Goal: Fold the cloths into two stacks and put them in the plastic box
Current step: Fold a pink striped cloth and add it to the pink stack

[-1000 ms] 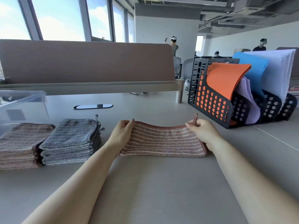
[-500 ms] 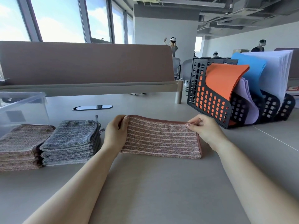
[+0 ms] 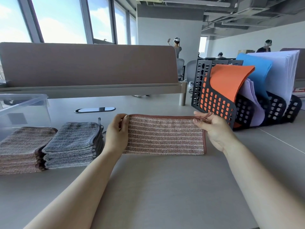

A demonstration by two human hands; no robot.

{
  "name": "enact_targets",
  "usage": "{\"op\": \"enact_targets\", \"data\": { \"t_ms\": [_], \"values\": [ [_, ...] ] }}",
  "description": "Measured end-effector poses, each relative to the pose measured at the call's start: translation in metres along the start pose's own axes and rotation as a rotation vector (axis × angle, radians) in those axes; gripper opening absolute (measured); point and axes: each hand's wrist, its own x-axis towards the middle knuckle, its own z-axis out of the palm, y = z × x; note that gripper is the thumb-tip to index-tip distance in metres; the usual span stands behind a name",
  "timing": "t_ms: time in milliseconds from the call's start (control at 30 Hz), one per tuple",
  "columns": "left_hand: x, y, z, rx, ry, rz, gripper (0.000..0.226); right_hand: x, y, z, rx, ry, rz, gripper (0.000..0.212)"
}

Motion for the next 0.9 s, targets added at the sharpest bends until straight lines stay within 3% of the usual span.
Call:
{"op": "enact_targets", "data": {
  "t_ms": [200,433,567,667,733,800,900],
  "values": [
    [0.000,-0.001,0.002,0.077,0.014,0.012,0.018,0.002,0.000,0.005,0.036,0.013,0.122,0.009],
    [0.007,-0.016,0.006,0.365,-0.051,-0.181,0.026,0.013,0.031,0.015,-0.510,0.113,0.018,0.017],
    [0.005,-0.014,0.005,0.445,-0.172,-0.275,0.049,0.016,0.034,0.015,-0.953,0.164,0.025,0.046],
    [0.003,-0.009,0.002,0.500,-0.283,-0.240,0.043,0.010,0.026,0.019,-1.131,0.211,-0.151,0.058],
    [0.002,-0.009,0.001,0.573,-0.348,-0.204,0.034,0.001,0.020,0.035,-1.130,0.049,-0.295,0.056],
    [0.001,-0.010,0.000,0.623,-0.377,-0.185,0.028,-0.010,0.020,0.058,-1.164,-0.224,-0.364,0.057],
    [0.000,-0.010,0.000,0.707,-0.410,-0.186,0.034,-0.023,0.029,0.084,-1.333,-0.555,-0.262,0.068]
  ]
}}
